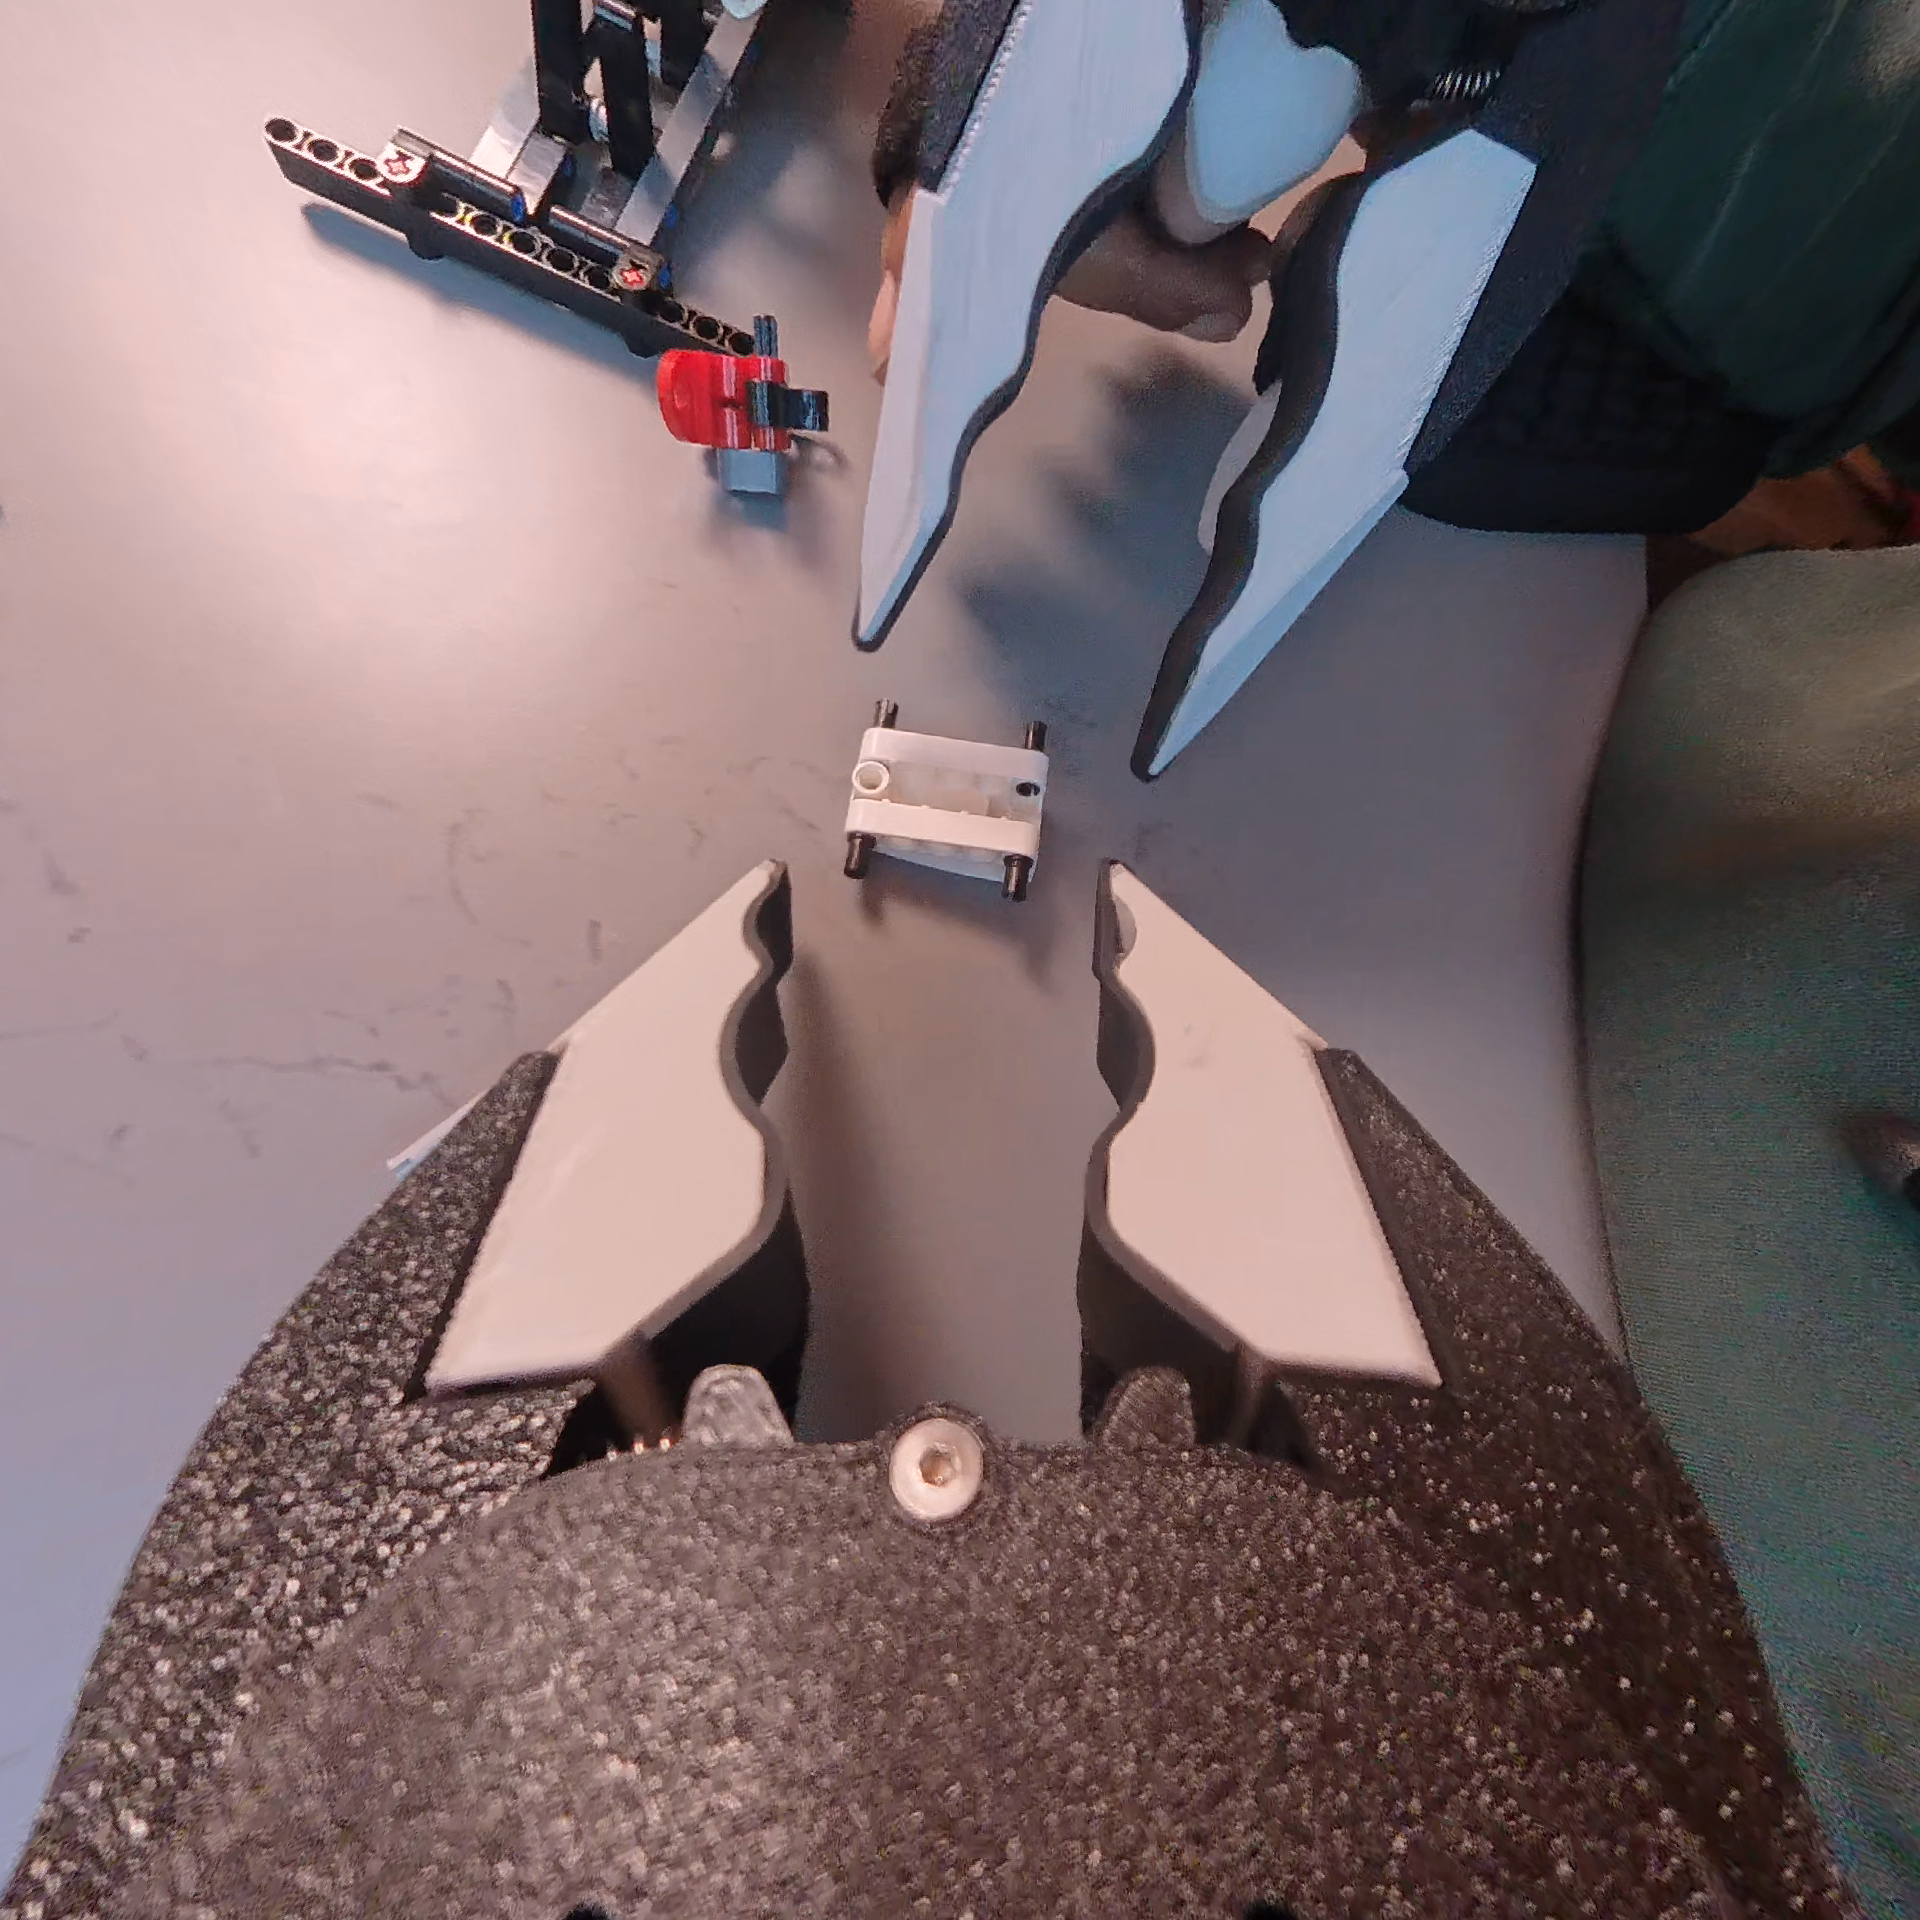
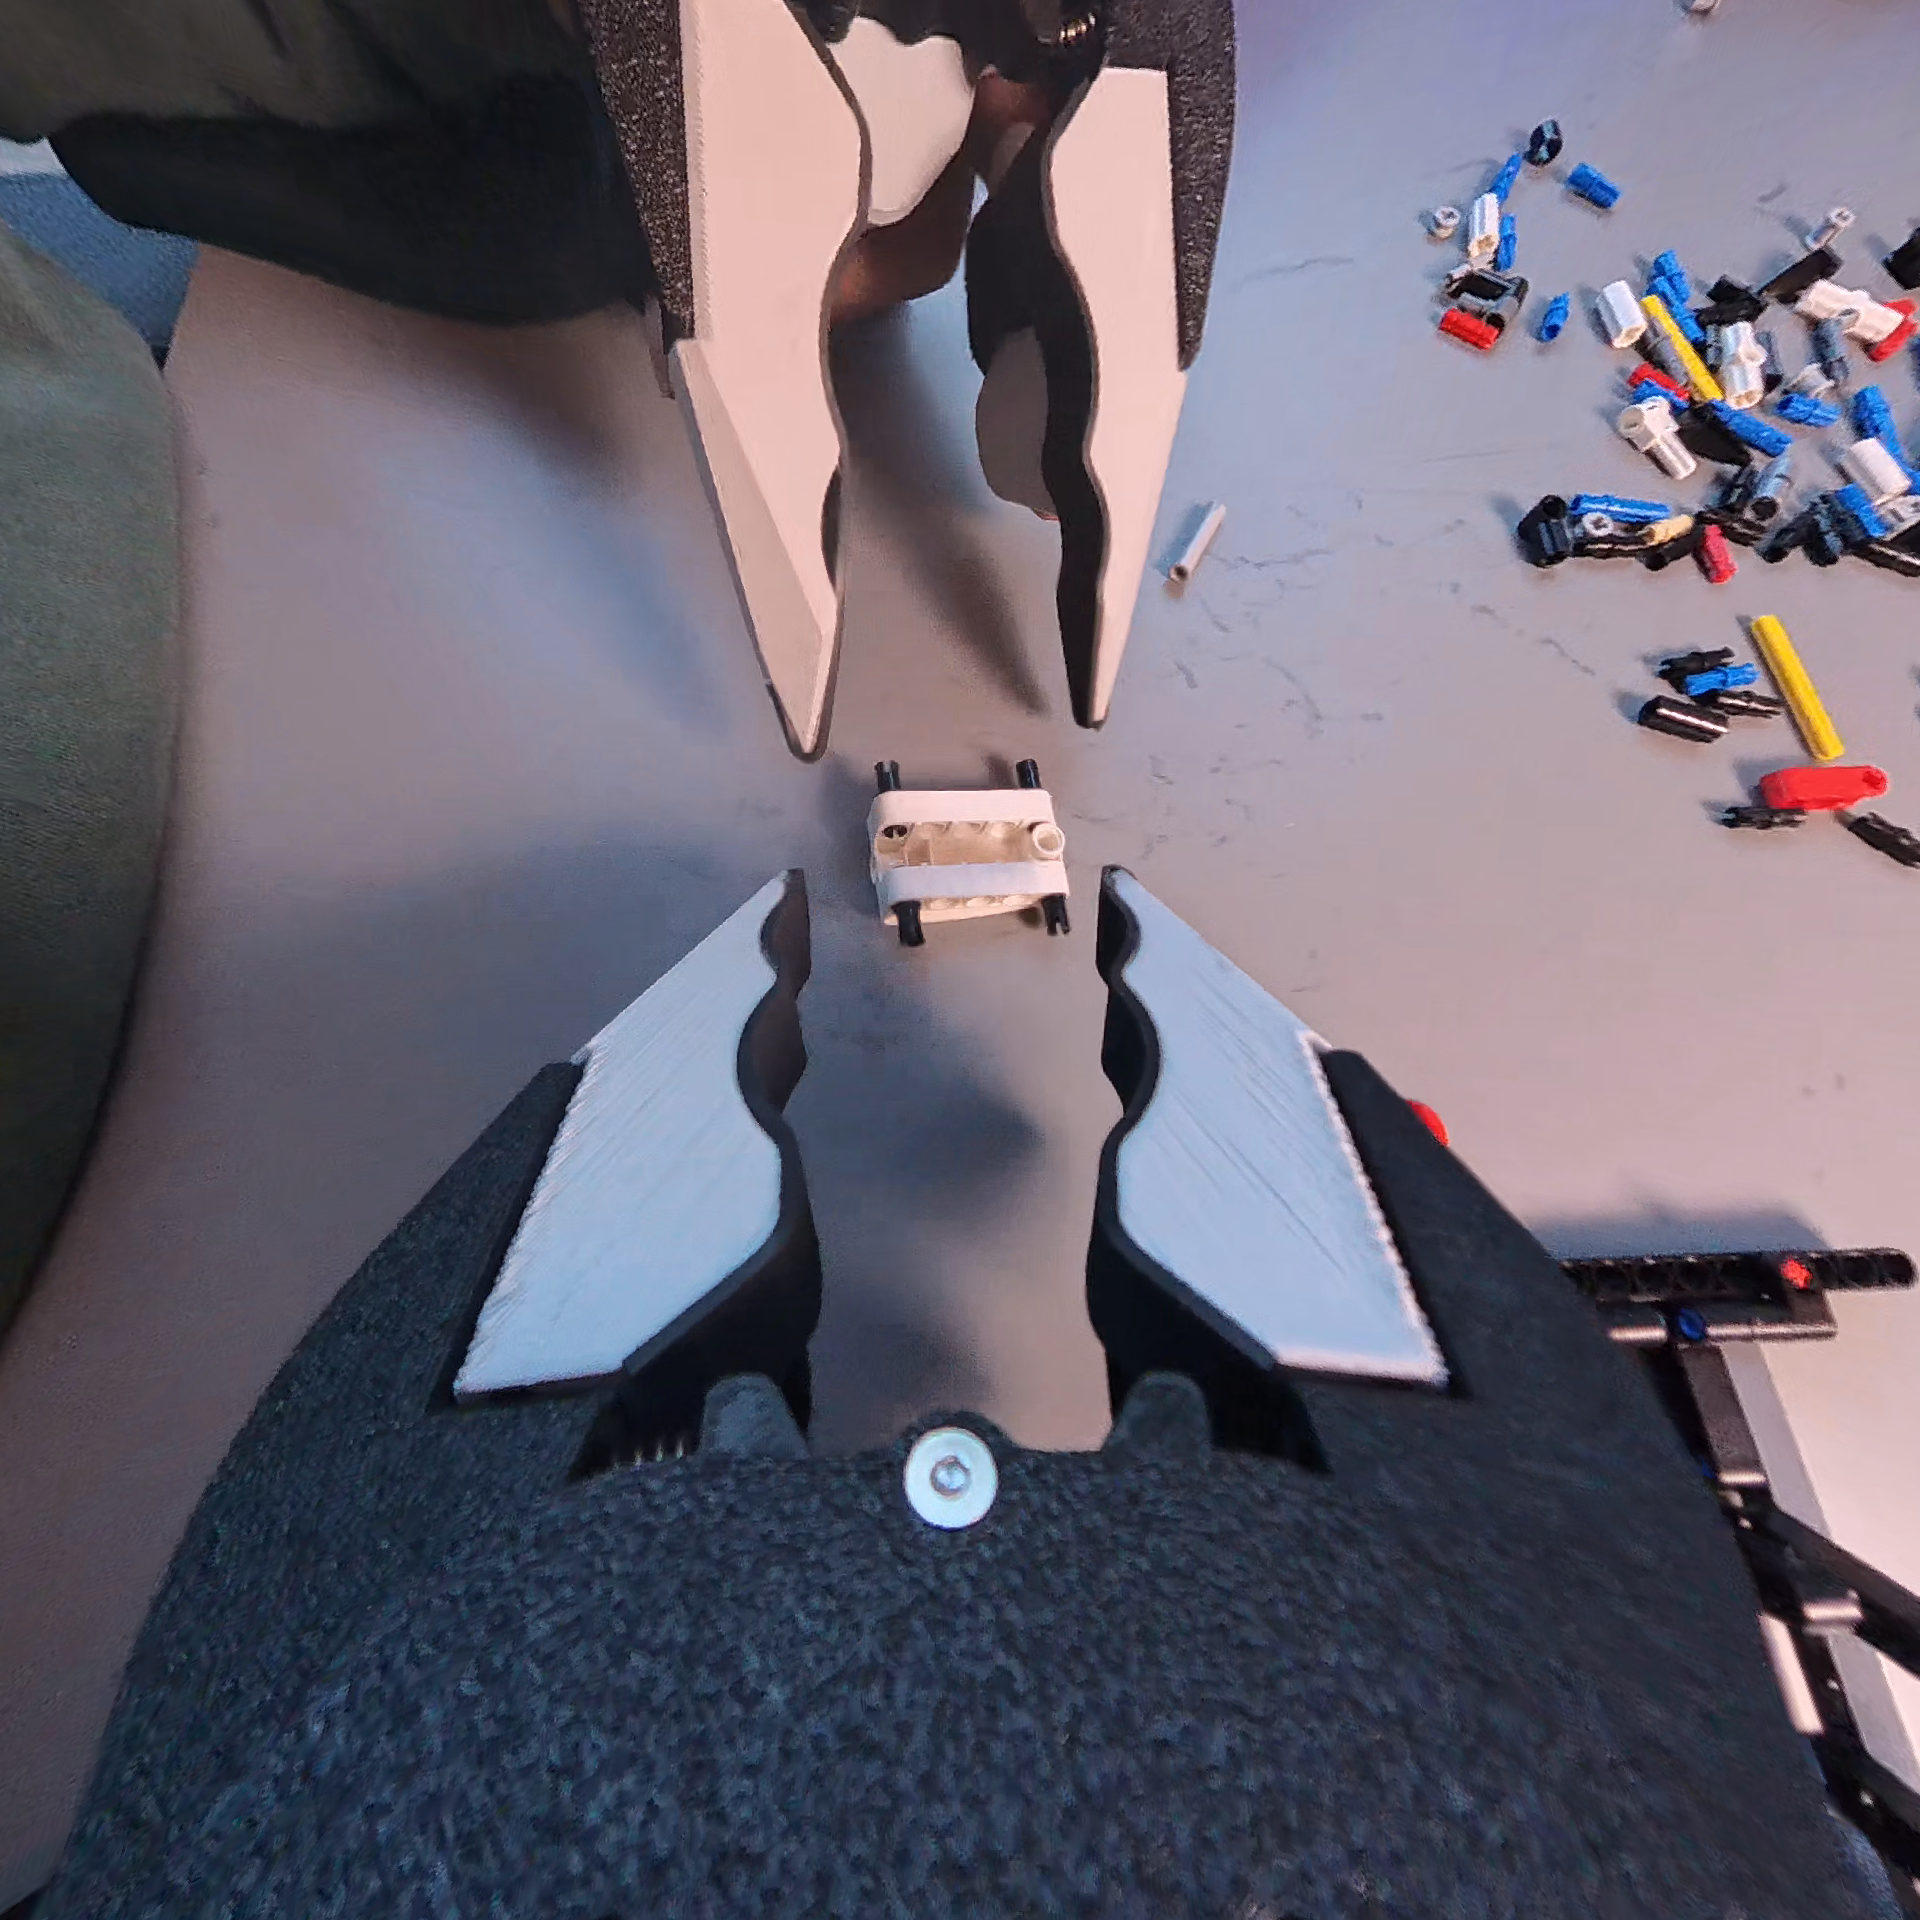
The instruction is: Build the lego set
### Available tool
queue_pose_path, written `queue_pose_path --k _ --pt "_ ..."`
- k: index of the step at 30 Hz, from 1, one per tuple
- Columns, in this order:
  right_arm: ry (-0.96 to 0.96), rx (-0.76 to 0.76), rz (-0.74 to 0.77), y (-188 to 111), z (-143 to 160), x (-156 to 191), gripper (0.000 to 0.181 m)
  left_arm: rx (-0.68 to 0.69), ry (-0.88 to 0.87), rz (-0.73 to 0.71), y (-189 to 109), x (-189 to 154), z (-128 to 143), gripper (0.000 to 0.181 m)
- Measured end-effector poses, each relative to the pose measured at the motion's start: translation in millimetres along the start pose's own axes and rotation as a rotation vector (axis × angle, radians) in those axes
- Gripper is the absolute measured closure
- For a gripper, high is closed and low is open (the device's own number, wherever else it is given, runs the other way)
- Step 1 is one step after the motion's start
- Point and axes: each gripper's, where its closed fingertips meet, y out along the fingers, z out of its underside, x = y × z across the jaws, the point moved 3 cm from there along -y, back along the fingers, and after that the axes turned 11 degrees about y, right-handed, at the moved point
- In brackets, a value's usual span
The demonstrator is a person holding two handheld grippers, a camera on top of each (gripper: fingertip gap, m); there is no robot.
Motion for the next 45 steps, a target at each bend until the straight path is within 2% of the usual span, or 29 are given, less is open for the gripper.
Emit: queue_pose_path --k 4,7,9,20,25,28,30,37,39,43,45 --pt "-0.035 0.075 -0.005 13.2 2.2 -3.0 0.122 0.024 0.046 0.005 8.9 -3.8 1.1 0.119" --pt "-0.055 0.118 -0.02 19.3 3.2 -1.0 0.141 0.053 0.104 -0.013 14.9 -6.3 2.2 0.123" --pt "-0.065 0.117 -0.03 20.5 2.6 3.2 0.141 0.075 0.15 -0.047 17.8 -5.7 4.1 0.131" --pt "-0.099 0.087 0.036 19.4 3.5 1.1 0.141 0.082 0.186 -0.088 19.3 -4.5 4.5 0.138" --pt "-0.084 0.021 0.058 13.5 -2.0 -2.6 0.136 0.074 0.18 -0.099 17.8 -2.3 4.0 0.131" --pt "-0.081 -0.014 0.074 4.4 -3.6 -5.6 0.136 0.0 0.155 -0.109 9.4 1.9 -3.7 0.126" --pt "-0.065 -0.067 0.094 -4.6 -7.6 -10.7 0.136 -0.098 0.12 -0.118 -0.4 5.9 -14.8 0.123" --pt "0.017 -0.402 0.183 -41.5 -39.0 -31.7 0.13 -0.426 -0.006 -0.221 -42.9 28.9 -43.1 0.106" --pt "0.026 -0.448 0.189 -46.7 -42.1 -33.4 0.128 -0.491 -0.035 -0.255 -54.4 35.2 -46.1 0.104" --pt "0.002 -0.398 0.157 -38.1 -35.8 -27.3 0.129 -0.562 -0.067 -0.317 -72.8 46.5 -45.1 0.126" --pt "-0.019 -0.319 0.097 -26.3 -27.6 -16.7 0.13 -0.566 -0.068 -0.379 -81.2 54.0 -41.7 0.143"
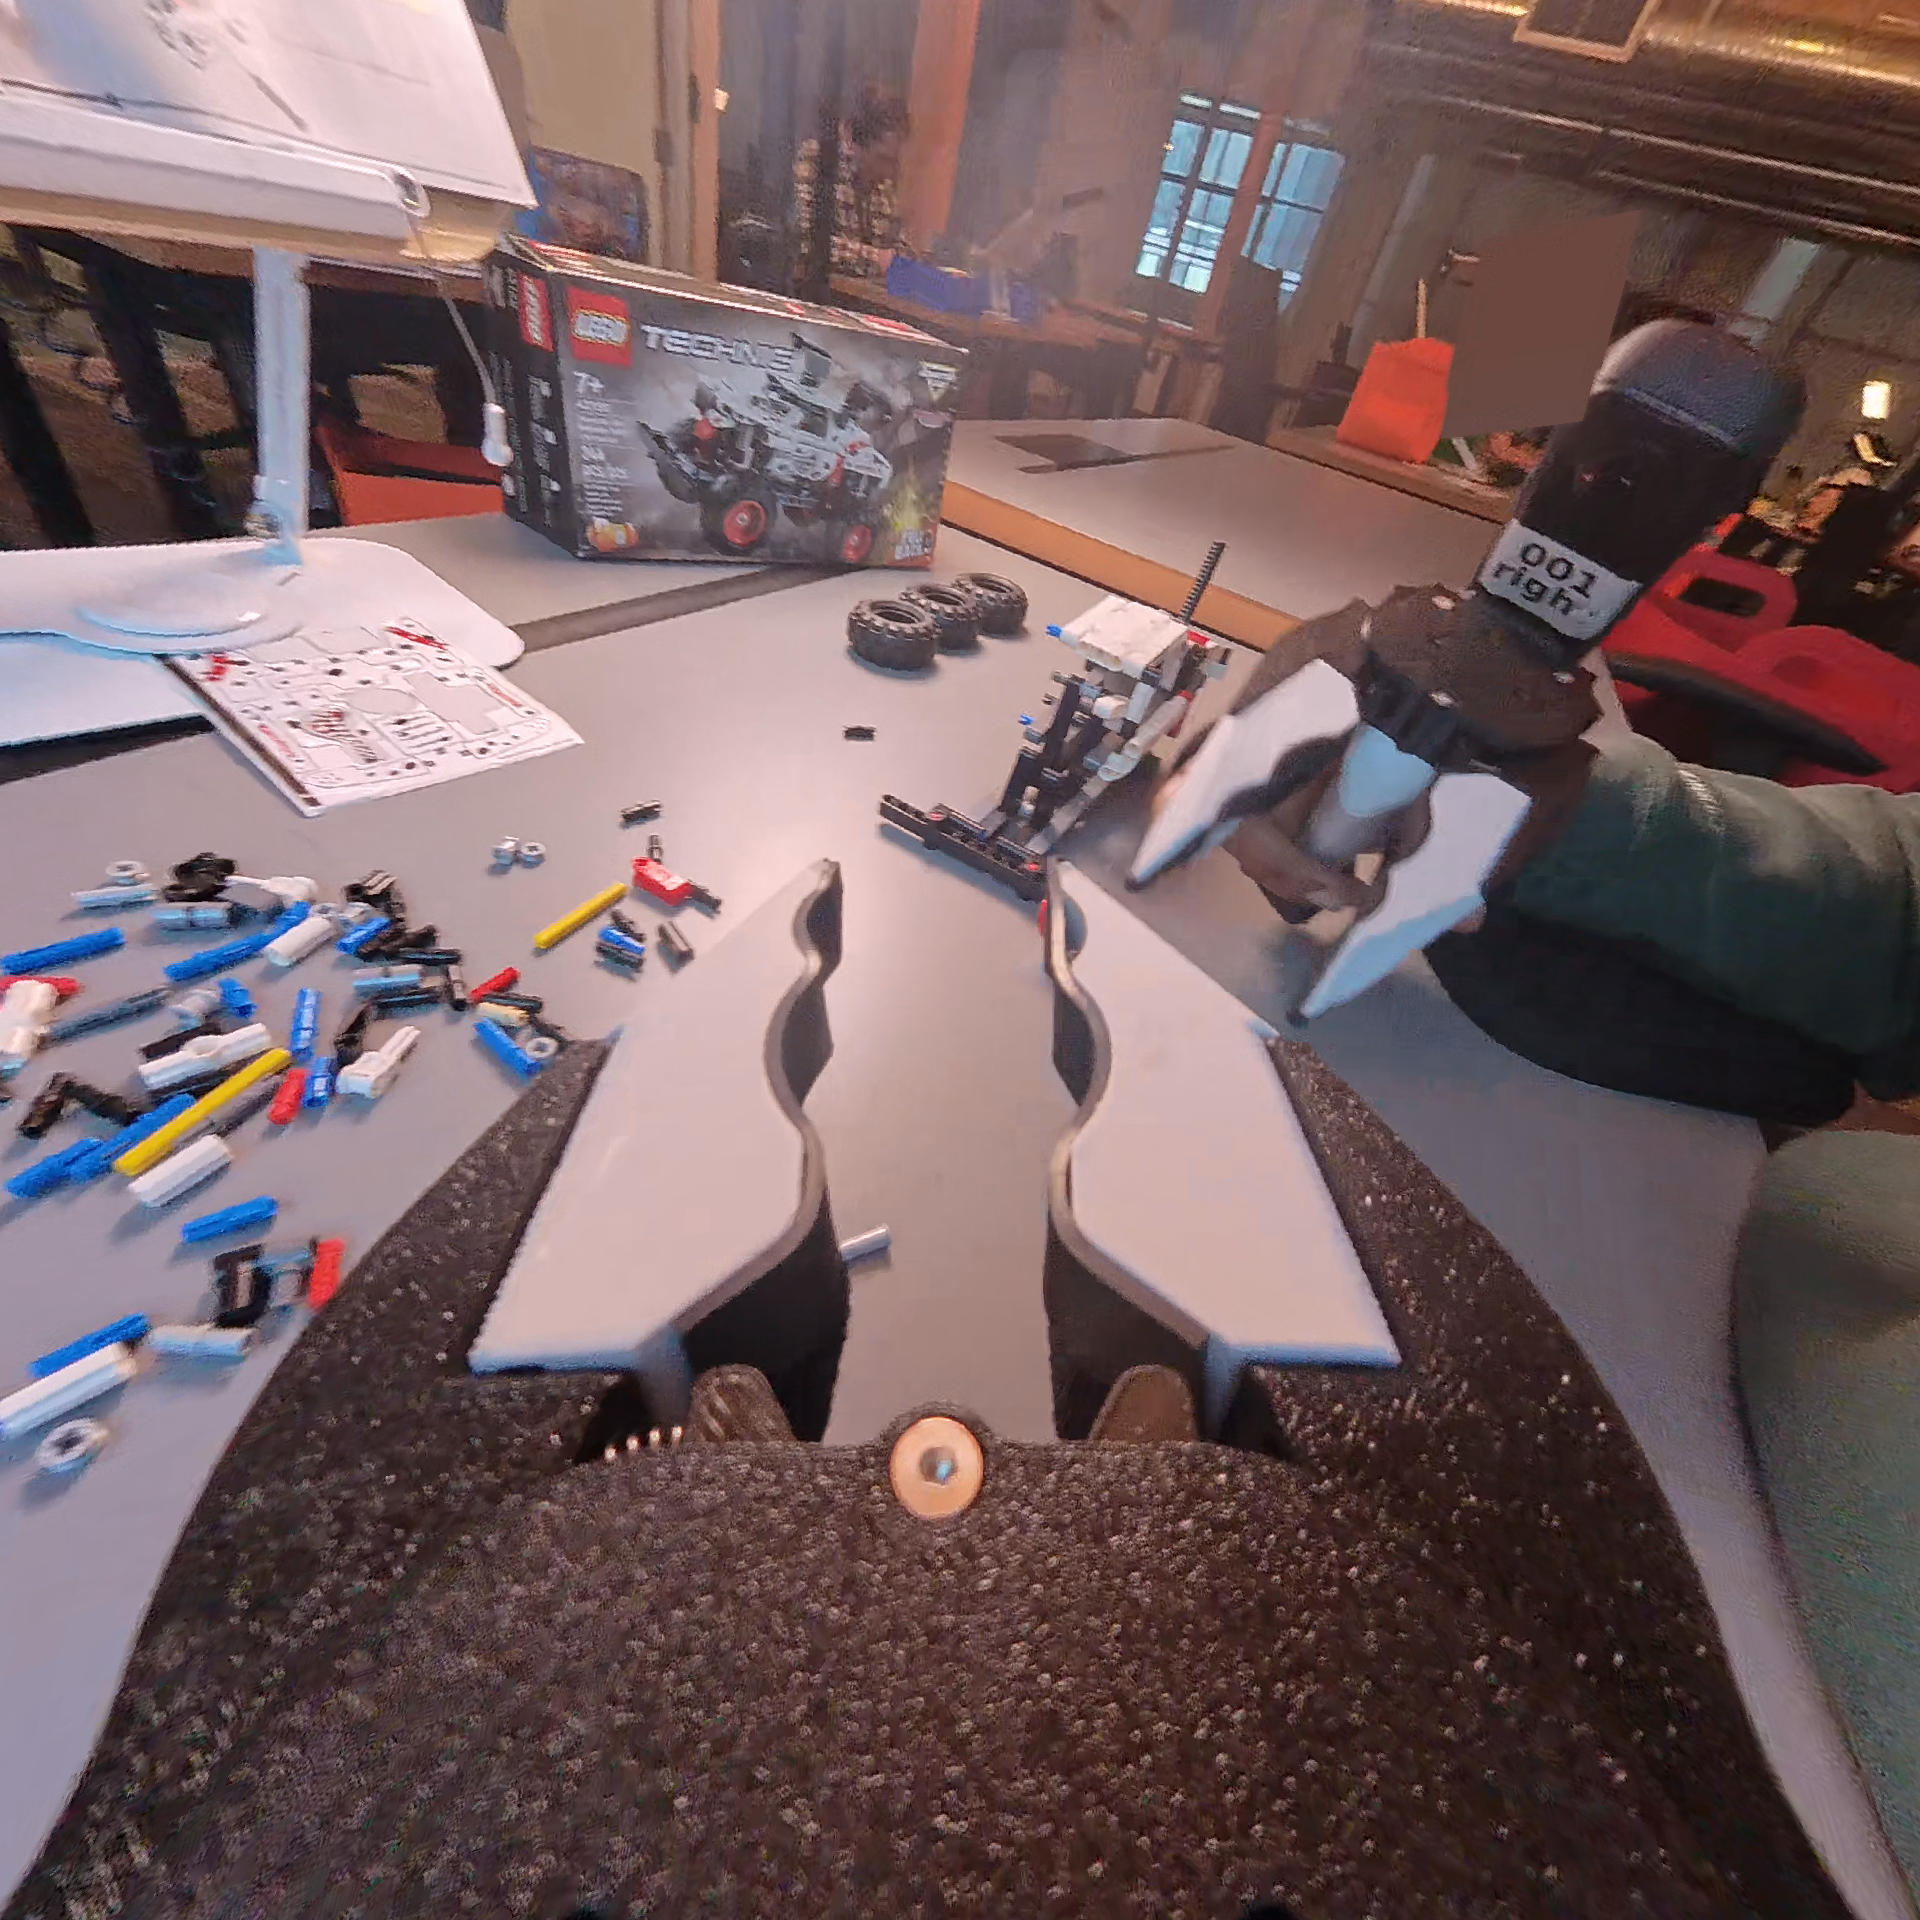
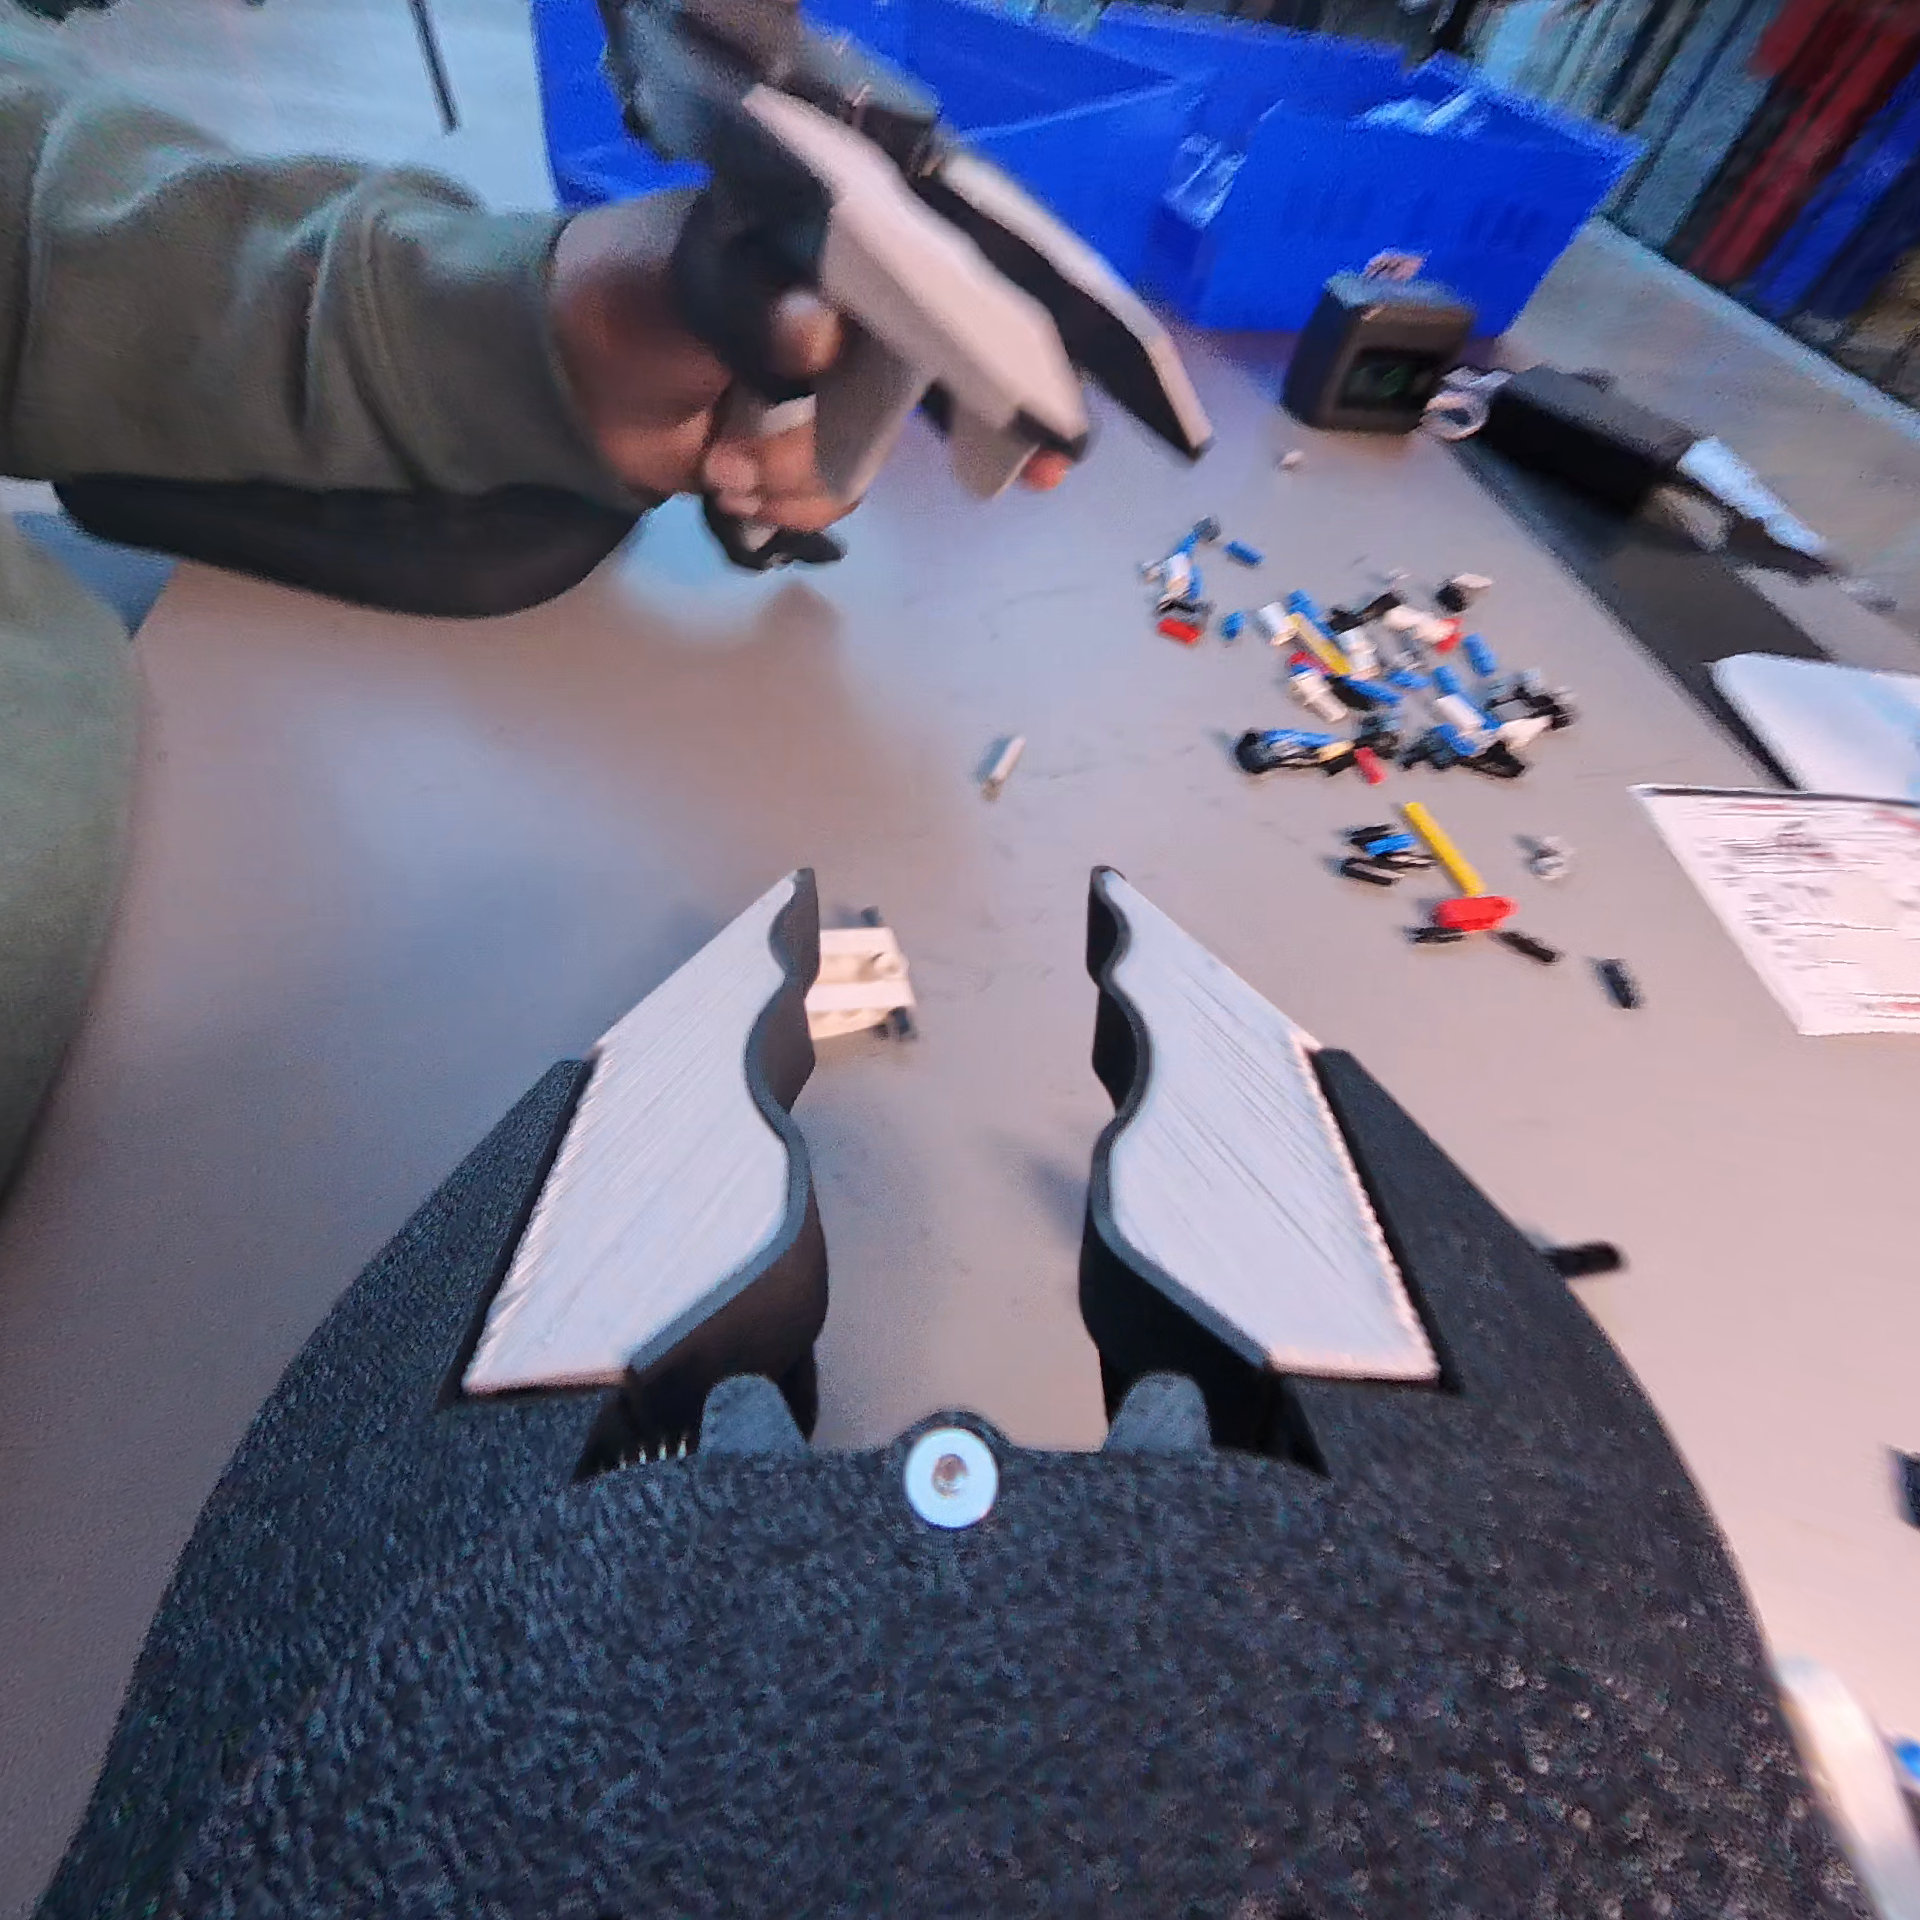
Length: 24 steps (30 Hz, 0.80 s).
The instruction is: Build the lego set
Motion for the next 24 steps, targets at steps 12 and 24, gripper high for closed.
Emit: queue_pose_path --k 12,24 --pt "-0.111 0.295 -0.154 27.5 35.9 33.7 0.161 0.124 0.082 0.228 8.1 -27.1 17.7 0.141" --pt "0.827 -0.131 -0.746 -7.9 -30.1 33.3 0.164 0.172 0.046 0.573 20.9 -102.5 23.7 0.167"
